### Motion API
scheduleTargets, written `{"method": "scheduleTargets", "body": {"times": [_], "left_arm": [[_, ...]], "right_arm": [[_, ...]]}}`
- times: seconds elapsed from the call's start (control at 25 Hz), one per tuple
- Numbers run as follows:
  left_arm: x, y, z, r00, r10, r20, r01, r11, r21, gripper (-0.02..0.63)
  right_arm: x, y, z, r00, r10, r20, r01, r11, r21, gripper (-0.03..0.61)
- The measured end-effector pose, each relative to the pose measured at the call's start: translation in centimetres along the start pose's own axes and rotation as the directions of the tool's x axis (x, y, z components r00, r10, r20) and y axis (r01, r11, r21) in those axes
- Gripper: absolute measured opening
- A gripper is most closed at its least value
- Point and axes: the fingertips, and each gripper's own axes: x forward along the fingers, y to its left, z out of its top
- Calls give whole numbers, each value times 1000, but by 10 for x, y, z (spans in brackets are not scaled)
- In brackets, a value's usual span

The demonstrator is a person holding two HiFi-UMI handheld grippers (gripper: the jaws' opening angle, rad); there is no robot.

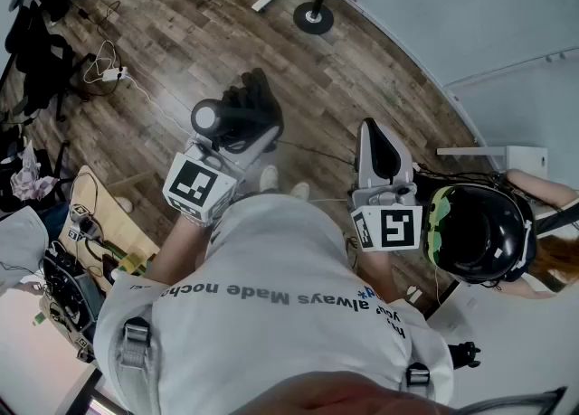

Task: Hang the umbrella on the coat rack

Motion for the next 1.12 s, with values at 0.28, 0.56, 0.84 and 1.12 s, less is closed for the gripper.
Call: {"method": "scheduleTargets", "body": {"times": [0.28,0.56,0.84,1.12], "left_arm": [[-6,20,3,1000,-5,9,5,1000,-5,285],[-13,43,-5,1000,0,2,0,1000,-4,285],[-9,72,-5,999,30,14,-30,999,-17,285],[35,115,6,999,44,12,-44,999,-16,284]], "right_arm": [[18,11,6,1000,-8,4,8,1000,5,2],[39,27,-5,1000,-11,-5,11,999,38,2],[70,26,-8,1000,11,-2,-11,999,40,2],[123,-9,-7,1000,14,9,-14,999,49,2]]}}
